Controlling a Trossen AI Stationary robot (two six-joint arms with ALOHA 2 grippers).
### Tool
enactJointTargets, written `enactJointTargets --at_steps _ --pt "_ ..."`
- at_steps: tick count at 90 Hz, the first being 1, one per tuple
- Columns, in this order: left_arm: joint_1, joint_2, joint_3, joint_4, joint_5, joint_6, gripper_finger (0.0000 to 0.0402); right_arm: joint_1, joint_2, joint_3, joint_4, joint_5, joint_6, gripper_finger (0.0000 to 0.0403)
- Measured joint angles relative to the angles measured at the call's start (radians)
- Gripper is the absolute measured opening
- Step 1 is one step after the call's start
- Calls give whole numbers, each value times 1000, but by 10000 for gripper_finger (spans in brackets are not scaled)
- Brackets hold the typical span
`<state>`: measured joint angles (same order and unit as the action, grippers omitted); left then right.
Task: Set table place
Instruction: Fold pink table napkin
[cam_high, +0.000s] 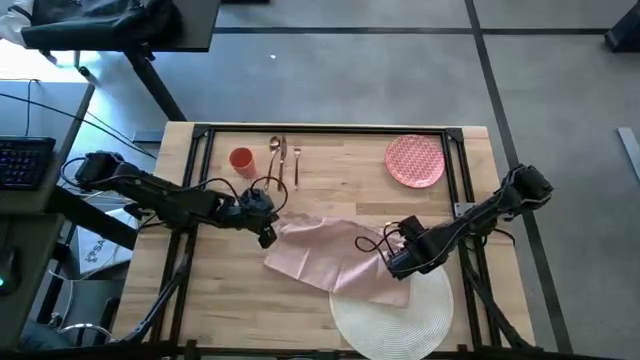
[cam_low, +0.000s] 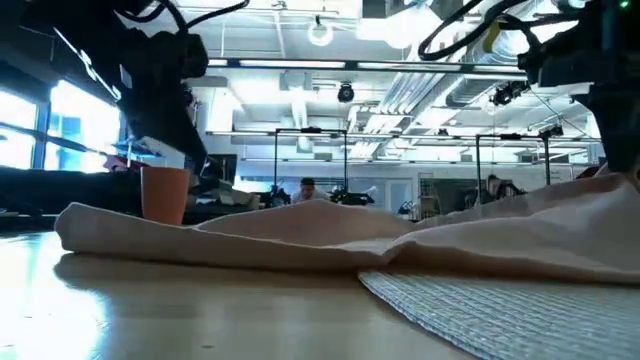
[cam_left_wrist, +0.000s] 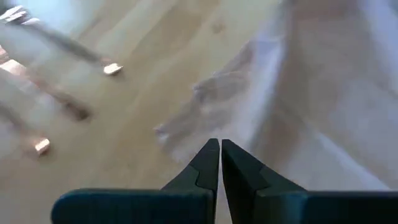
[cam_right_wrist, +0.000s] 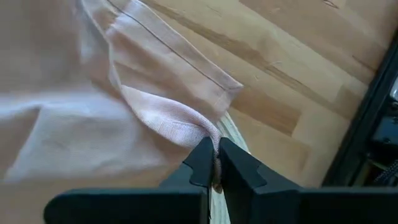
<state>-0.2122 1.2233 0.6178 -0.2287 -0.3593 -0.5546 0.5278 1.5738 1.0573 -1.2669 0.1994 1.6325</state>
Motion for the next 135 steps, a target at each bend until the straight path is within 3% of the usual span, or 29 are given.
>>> enactJointTargets --at_steps 20,37,54,74,88,107,124,135 --pt "128 169 0 172 83 -25 64 0 0 1 32 1 -3 11" --pt "221 309 42 274 190 159 96 0 0 1 44 1 -3 12" --pt "260 418 93 280 283 379 106 0 0 1 61 1 -3 12" --pt "271 489 123 279 303 410 106 0 0 1 85 -2 -3 12" --pt "271 493 128 250 292 407 86 0 0 2 95 -3 -3 12" --pt "261 460 126 189 260 402 8 0 0 2 105 -3 -3 12" --pt "227 360 129 127 164 420 1 0 0 2 107 -7 0 12" --pt "224 330 129 120 187 425 1 0 0 2 107 -7 0 12"
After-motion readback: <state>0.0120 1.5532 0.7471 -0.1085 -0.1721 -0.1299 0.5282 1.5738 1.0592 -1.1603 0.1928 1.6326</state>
